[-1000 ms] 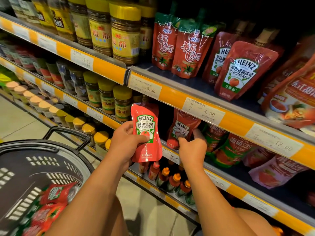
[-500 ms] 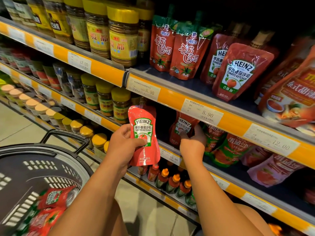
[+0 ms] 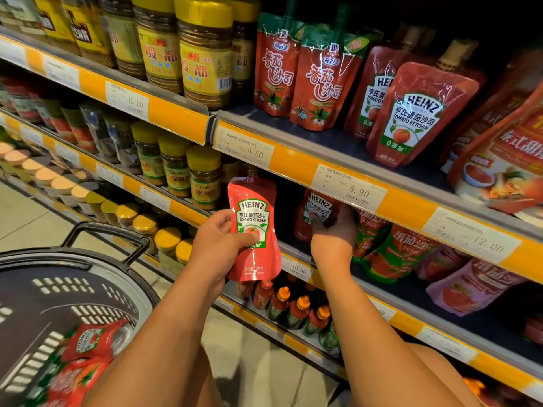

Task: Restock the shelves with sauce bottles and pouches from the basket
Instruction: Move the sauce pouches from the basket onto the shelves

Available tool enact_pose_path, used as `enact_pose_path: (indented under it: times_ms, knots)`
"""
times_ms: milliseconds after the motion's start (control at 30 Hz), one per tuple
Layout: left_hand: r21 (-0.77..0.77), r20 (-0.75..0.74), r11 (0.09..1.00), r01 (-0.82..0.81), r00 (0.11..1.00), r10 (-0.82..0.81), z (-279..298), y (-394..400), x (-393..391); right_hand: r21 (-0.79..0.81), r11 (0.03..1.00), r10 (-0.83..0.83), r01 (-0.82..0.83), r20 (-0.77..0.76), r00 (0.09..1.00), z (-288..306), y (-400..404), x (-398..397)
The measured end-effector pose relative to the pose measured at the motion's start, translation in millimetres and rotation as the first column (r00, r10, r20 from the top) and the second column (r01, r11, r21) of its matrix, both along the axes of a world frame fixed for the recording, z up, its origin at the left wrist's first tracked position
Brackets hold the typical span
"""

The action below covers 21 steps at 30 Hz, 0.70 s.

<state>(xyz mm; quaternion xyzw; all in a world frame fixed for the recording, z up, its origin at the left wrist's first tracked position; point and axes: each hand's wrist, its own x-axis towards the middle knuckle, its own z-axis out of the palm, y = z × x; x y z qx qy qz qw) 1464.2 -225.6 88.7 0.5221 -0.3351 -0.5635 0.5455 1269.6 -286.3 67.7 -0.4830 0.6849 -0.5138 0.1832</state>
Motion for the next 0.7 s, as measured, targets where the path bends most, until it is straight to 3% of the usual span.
enact_pose_path:
  times_ms: [167, 533, 633, 700]
  knots:
    - [0.019, -0.038, 1.000, 0.016, 0.999, -0.015, 0.4, -4.7, -9.0, 0.043, 0.998, 0.051, -0.047, -0.081, 0.995, 9.6, 11.0, -9.8]
    - [-0.007, -0.039, 0.985, 0.170, 0.985, -0.170, -7.9, -14.9, -33.0, 0.082, 0.973, 0.218, -0.217, 0.003, 0.976, 24.8, 61.6, -52.4]
    - [-0.025, 0.012, 0.976, 0.218, 0.976, -0.218, -11.3, -21.2, -42.2, 0.187, 0.963, 0.217, -0.195, -0.107, 0.970, 21.5, 70.3, -64.5]
    - [-0.045, 0.071, 0.969, 0.242, 0.969, -0.238, -11.3, -28.4, -47.4, 0.285, 0.920, 0.316, -0.267, -0.142, 0.938, 17.9, 78.2, -68.4]
